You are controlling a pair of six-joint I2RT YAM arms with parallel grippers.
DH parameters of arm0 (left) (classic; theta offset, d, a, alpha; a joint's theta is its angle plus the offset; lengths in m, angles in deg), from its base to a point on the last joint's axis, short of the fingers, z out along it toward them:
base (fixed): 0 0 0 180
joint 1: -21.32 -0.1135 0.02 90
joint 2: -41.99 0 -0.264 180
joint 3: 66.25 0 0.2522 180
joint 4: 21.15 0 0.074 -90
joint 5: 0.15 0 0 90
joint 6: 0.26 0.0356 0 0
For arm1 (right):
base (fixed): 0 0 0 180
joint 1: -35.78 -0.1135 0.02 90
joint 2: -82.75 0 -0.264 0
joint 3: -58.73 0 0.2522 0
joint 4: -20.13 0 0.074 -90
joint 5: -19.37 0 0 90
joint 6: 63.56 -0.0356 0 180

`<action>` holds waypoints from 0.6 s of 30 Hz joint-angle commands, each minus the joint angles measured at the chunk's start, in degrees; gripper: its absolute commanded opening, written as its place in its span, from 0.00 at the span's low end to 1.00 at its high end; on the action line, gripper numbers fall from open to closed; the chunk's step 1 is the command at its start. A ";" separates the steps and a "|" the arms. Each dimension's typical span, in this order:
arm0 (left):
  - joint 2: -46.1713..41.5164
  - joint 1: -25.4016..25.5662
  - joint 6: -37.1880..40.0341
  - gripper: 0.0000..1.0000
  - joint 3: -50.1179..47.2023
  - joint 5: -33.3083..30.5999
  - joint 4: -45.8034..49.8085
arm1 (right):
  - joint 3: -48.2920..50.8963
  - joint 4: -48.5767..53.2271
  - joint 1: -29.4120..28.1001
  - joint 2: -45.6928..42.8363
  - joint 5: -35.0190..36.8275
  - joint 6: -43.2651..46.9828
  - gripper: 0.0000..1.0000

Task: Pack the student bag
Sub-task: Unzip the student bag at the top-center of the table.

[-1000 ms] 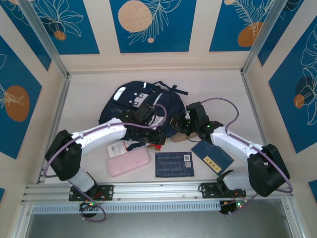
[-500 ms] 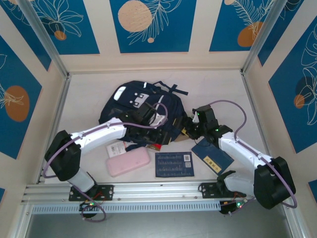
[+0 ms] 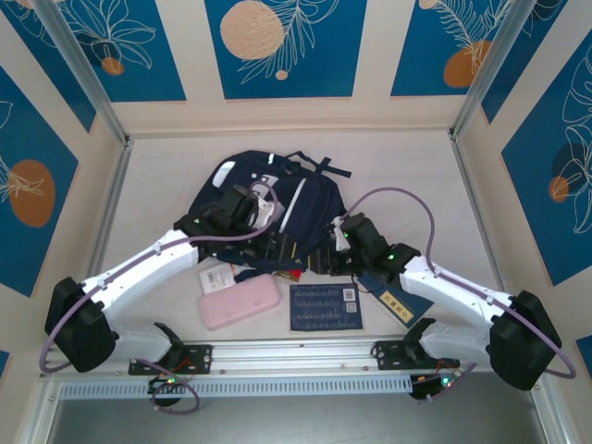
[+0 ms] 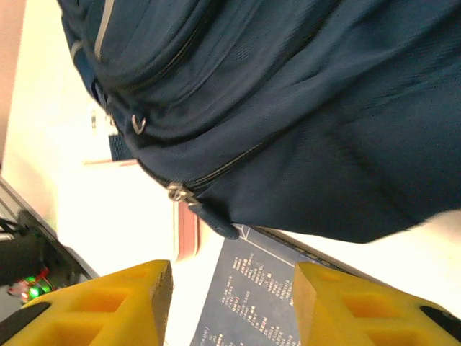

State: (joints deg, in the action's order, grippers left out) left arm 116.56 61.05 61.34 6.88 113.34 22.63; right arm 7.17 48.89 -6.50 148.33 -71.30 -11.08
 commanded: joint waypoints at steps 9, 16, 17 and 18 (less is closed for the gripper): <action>-6.30 -5.15 -4.37 0.60 -6.40 -1.54 0.17 | 11.00 -28.12 -9.49 1.07 10.57 30.66 0.40; -7.90 -7.39 -4.42 0.60 -9.01 -0.03 -0.48 | 12.91 -33.26 -10.01 2.63 14.68 34.32 0.36; -7.94 -7.54 -4.41 0.60 -9.23 0.05 -0.66 | 12.91 -33.78 -10.01 2.83 14.43 34.11 0.36; -8.01 -7.70 -4.46 0.60 -9.43 0.11 -0.60 | 12.85 -34.12 -10.01 3.17 14.17 33.96 0.36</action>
State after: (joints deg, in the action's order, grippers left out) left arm 109.59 54.21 57.23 -1.51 112.27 22.20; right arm 19.26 19.65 -16.14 150.60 -58.93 20.09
